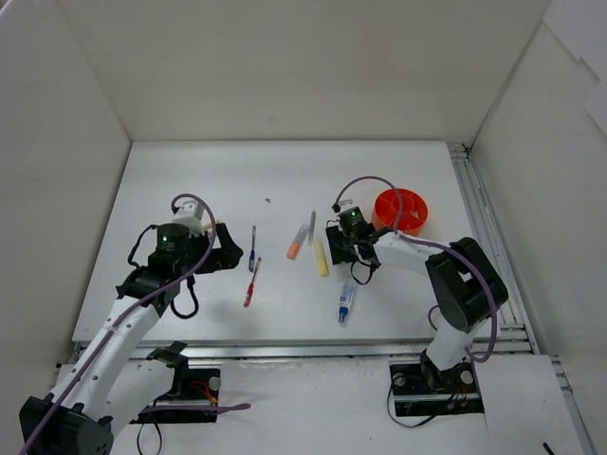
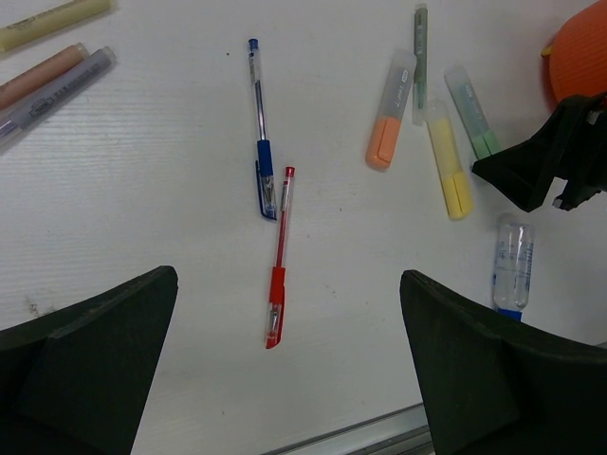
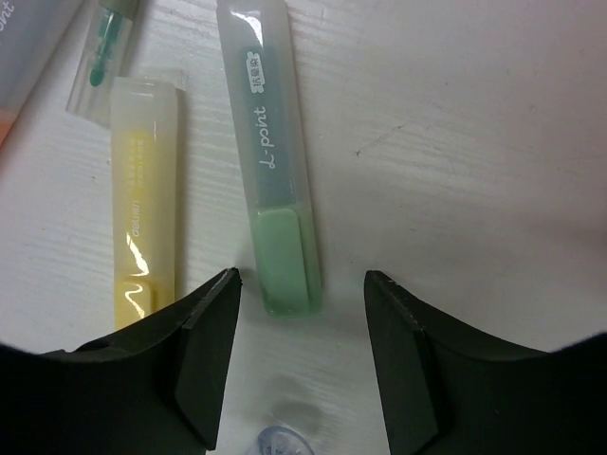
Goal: Sort the stationery into containers
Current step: Pick up the pen from the center of the board, then place the pen in the storage box.
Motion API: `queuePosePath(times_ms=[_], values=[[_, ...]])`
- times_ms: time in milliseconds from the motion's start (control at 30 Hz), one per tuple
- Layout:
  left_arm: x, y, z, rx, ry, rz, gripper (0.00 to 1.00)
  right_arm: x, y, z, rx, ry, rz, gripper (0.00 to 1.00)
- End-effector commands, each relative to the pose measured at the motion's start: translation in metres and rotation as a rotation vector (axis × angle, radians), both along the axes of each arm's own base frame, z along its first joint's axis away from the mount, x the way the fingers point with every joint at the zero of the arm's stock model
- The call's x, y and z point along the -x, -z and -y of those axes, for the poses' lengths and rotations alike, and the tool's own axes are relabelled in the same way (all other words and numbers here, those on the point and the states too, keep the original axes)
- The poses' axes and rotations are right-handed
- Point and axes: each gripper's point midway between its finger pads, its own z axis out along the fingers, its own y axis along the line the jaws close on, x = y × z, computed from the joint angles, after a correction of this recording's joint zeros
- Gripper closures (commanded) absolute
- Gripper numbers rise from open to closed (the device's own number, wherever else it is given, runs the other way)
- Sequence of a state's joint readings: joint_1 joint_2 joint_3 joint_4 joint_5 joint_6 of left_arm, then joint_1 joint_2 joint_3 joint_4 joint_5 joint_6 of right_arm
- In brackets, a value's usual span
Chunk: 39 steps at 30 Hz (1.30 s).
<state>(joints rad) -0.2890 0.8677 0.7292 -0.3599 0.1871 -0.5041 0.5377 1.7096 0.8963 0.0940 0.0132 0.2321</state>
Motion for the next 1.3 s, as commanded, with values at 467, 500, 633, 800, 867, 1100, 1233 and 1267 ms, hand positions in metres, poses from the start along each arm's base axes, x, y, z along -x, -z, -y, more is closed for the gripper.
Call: queuePosePath(times_ms=[467, 500, 633, 800, 867, 1100, 1233, 1267], values=[[-0.015, -0.041, 0.014, 0.036, 0.06, 0.15, 0.0, 0.019, -0.066, -0.014, 0.003, -0.096, 0.074, 1.0], [-0.015, -0.04, 0.017, 0.039, 0.076, 0.148, 0.0, 0.023, -0.079, -0.017, -0.011, -0.134, 0.09, 1.0], [-0.014, -0.053, 0.041, 0.106, 0.182, 0.175, 0.0, 0.065, -0.106, -0.054, -0.128, -0.448, 0.094, 1.0], [-0.002, -0.072, 0.084, 0.203, 0.379, 0.213, 0.0, 0.092, -0.13, -0.076, -0.175, -0.7, 0.172, 1.0], [0.004, -0.079, 0.1, 0.242, 0.461, 0.229, 0.0, 0.096, -0.136, -0.085, -0.18, -0.748, 0.19, 1.0], [0.012, -0.081, 0.126, 0.287, 0.548, 0.241, 0.0, 0.096, -0.161, -0.102, -0.184, -0.815, 0.281, 1.0], [0.008, -0.072, 0.126, 0.292, 0.506, 0.231, 0.0, 0.104, -0.177, -0.104, -0.214, -0.839, 0.336, 1.0], [0.01, -0.071, 0.13, 0.305, 0.512, 0.224, 0.0, 0.109, -0.178, -0.103, -0.223, -0.847, 0.341, 1.0]])
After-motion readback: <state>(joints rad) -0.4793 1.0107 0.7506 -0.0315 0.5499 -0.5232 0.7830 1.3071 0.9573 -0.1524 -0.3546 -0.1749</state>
